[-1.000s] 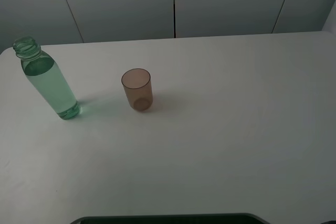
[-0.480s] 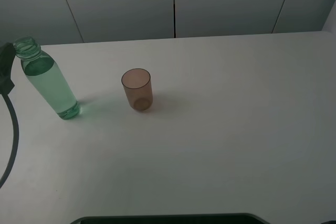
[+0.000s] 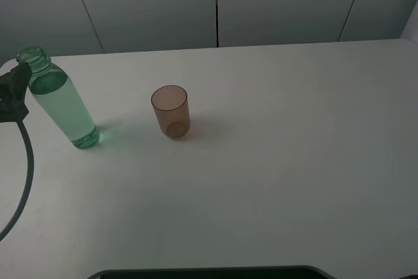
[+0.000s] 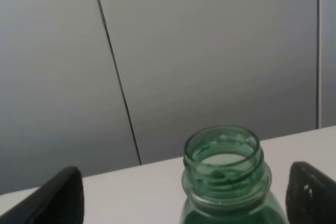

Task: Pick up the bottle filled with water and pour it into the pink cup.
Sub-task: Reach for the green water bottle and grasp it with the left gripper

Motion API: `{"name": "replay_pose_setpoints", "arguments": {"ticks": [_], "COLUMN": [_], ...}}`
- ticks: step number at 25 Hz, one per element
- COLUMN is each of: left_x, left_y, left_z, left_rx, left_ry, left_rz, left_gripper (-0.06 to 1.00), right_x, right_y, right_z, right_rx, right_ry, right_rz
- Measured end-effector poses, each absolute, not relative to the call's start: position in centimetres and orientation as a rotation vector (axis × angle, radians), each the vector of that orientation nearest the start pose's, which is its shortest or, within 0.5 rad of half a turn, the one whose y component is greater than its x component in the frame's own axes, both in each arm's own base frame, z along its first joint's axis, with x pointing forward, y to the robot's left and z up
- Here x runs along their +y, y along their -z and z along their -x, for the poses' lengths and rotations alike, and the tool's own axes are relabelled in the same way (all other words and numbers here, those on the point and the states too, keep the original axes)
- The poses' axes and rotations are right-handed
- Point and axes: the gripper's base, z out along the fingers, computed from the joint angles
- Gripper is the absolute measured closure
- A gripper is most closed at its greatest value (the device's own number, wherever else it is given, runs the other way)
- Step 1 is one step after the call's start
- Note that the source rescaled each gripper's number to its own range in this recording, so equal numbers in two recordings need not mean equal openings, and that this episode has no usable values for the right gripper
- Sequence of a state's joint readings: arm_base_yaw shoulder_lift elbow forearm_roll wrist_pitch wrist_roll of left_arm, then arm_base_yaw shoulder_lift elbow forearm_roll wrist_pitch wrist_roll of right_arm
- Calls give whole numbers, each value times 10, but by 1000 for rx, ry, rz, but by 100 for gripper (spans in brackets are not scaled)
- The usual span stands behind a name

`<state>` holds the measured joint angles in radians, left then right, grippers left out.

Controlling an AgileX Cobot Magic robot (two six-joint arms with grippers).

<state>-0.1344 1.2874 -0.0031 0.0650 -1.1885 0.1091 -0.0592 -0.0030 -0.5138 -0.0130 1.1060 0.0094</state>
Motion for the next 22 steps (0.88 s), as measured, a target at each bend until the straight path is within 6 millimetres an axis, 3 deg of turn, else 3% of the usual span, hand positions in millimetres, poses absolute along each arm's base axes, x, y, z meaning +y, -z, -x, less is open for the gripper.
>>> {"name": "replay_pose_setpoints", "arguments": {"ticks": [22], "left_x": [-32], "left_y": [-154], "left_z": [-165], "left_rx": [1689], "left_ry": [79], "left_rz": [-320], "left_gripper": [-2], "right_x": [-1], "right_y": [-277], "right_z": [9], "right_rx": [2072], "right_ry": [46], "right_rz": [-72]}}
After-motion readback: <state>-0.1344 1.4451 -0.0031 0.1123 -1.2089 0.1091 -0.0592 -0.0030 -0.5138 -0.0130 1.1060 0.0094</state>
